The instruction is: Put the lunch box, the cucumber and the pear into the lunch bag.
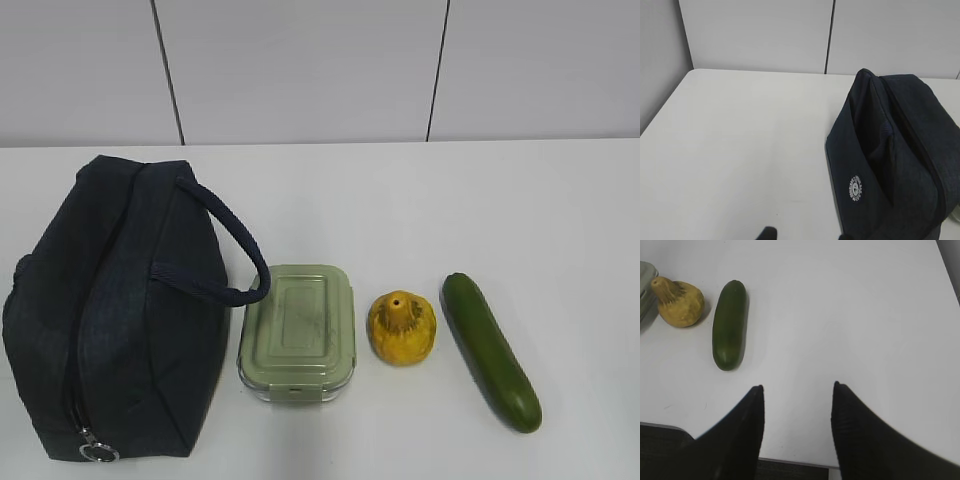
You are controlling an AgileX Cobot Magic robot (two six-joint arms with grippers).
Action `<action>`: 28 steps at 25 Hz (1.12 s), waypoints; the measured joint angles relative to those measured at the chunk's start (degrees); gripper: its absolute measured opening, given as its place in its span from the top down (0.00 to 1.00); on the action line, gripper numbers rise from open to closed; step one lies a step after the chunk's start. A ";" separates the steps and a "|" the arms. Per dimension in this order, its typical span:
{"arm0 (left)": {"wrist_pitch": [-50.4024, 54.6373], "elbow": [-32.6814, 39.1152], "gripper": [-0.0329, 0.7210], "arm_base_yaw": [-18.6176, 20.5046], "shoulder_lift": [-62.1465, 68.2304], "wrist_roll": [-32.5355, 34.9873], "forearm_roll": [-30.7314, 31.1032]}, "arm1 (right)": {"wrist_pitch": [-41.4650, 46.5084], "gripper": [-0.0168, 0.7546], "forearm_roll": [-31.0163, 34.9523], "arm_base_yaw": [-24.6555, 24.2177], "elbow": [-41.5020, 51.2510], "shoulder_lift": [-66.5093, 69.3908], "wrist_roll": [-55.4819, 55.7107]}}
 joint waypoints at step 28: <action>0.00 0.00 0.64 0.00 0.00 0.00 0.00 | -4.49 0.40 16.27 0.00 -24.37 53.63 -5.72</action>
